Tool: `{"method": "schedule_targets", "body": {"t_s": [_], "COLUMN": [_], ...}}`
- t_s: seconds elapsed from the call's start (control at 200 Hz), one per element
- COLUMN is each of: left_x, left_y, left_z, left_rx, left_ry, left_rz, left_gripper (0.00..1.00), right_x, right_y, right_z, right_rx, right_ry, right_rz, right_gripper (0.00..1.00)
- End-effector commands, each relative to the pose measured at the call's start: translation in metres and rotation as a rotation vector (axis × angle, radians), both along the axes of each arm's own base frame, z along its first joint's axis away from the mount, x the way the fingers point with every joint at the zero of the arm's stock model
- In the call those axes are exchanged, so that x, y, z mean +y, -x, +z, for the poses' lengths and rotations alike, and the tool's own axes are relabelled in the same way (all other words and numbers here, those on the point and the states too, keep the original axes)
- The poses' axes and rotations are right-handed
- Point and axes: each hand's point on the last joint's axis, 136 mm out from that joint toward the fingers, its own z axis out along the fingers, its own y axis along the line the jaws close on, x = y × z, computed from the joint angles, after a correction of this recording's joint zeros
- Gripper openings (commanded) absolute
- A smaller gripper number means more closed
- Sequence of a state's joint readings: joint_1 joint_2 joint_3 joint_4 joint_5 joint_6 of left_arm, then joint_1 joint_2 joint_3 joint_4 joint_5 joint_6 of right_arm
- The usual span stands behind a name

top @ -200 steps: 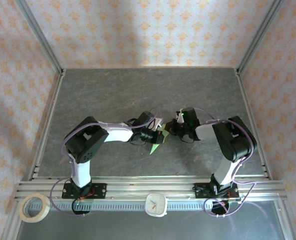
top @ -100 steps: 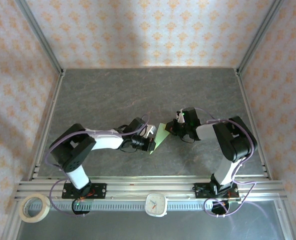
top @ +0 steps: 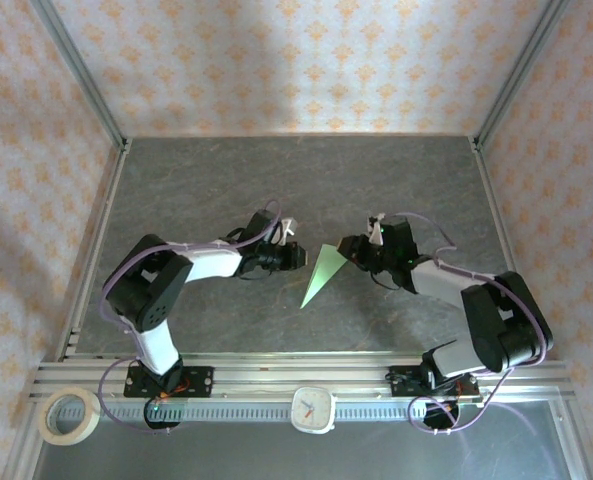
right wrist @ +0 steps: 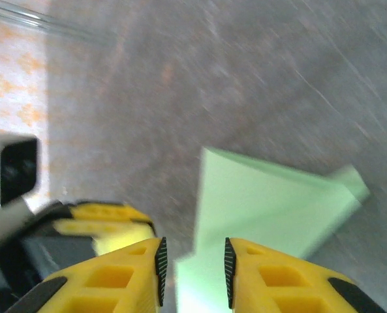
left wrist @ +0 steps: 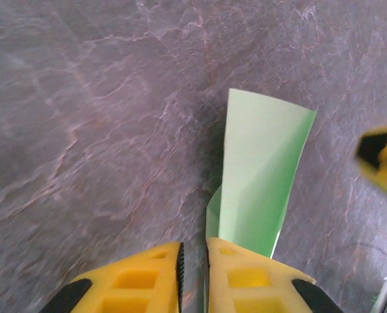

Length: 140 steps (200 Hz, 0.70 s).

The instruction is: Fold a paper plane with a square sheet of paper (pick it up from the middle)

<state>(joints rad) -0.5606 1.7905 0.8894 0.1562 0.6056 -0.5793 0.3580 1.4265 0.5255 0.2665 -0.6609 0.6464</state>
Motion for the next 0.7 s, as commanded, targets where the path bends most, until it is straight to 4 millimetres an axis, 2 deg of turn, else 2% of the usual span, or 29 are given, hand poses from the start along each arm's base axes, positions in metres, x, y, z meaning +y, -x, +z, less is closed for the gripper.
{"method": "schedule_targets", "body": {"t_s": [0.0, 0.2, 0.29, 0.315, 0.49, 0.696], "left_x": [-0.020, -0.031, -0.035, -0.034, -0.036, -0.047], "left_y": [-0.008, -0.005, -0.004, -0.002, 0.000, 0.005], "left_z": [0.011, 0.003, 0.006, -0.007, -0.018, -0.006], "left_rx": [-0.009, 0.020, 0.020, 0.048, 0.068, 0.060], "left_ry": [0.076, 0.108, 0.124, 0.112, 0.100, 0.171], "left_rz": [-0.058, -0.124, -0.150, -0.150, -0.184, -0.245], "left_gripper": [0.20, 0.23, 0.25, 0.25, 0.27, 0.26], "right_x": [-0.008, -0.002, -0.002, -0.002, 0.000, 0.000], "right_y": [0.017, 0.027, 0.028, 0.027, 0.027, 0.028], "right_z": [-0.015, -0.019, -0.022, -0.022, -0.025, -0.028], "right_rx": [0.071, 0.095, 0.106, 0.105, 0.118, 0.128], "right_ry": [0.002, -0.009, -0.007, -0.008, -0.011, -0.009], "right_rz": [-0.032, -0.004, -0.005, -0.006, 0.001, 0.001], "right_gripper": [0.32, 0.31, 0.31, 0.31, 0.23, 0.22]}}
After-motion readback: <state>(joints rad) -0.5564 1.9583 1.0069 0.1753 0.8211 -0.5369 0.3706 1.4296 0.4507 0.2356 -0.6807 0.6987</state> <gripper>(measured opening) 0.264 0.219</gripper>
